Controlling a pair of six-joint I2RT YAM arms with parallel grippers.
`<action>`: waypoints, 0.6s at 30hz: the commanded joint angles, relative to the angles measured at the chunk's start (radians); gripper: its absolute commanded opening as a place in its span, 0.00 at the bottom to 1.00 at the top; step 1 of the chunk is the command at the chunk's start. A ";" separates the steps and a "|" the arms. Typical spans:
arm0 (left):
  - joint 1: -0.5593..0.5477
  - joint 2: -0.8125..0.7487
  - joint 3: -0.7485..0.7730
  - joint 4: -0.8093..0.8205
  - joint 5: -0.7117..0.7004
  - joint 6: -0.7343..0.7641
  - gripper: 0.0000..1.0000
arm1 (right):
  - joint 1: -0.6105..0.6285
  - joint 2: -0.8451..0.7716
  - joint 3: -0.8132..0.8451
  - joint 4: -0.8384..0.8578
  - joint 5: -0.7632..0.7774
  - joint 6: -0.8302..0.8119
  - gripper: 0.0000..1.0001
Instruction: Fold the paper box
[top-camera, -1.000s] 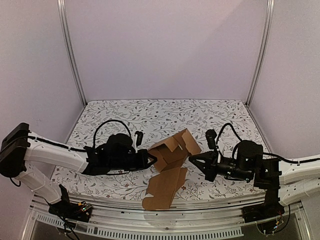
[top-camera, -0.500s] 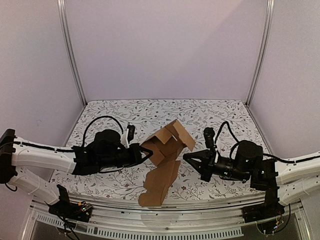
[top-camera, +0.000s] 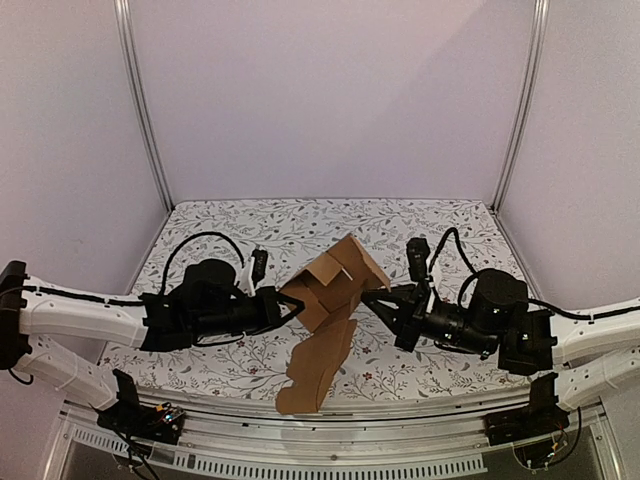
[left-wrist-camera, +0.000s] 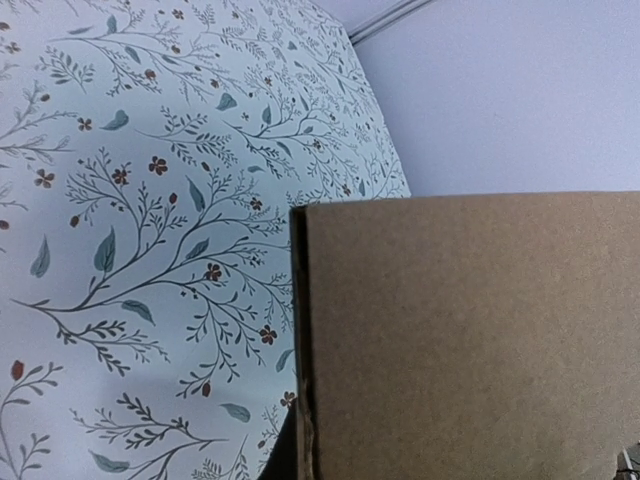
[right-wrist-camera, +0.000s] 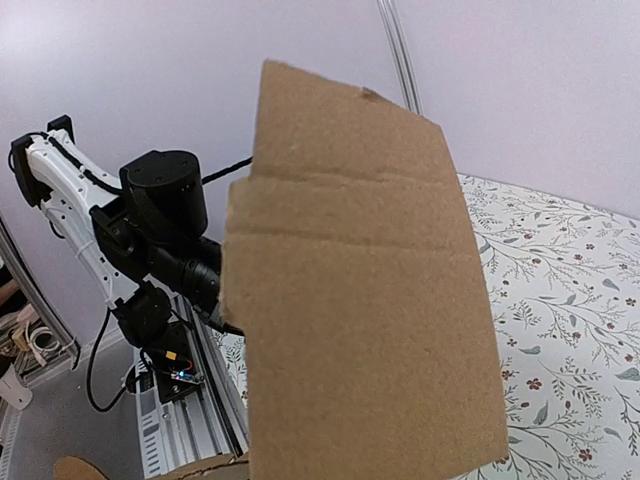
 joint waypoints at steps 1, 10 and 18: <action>0.015 0.020 -0.022 0.057 0.048 0.001 0.00 | 0.007 0.046 0.056 -0.012 0.068 -0.023 0.00; 0.014 0.057 -0.012 0.106 0.106 -0.006 0.00 | 0.008 0.137 0.097 -0.024 0.133 -0.043 0.00; 0.015 0.044 0.015 0.059 0.097 0.034 0.00 | 0.010 0.211 0.107 -0.106 0.142 -0.027 0.00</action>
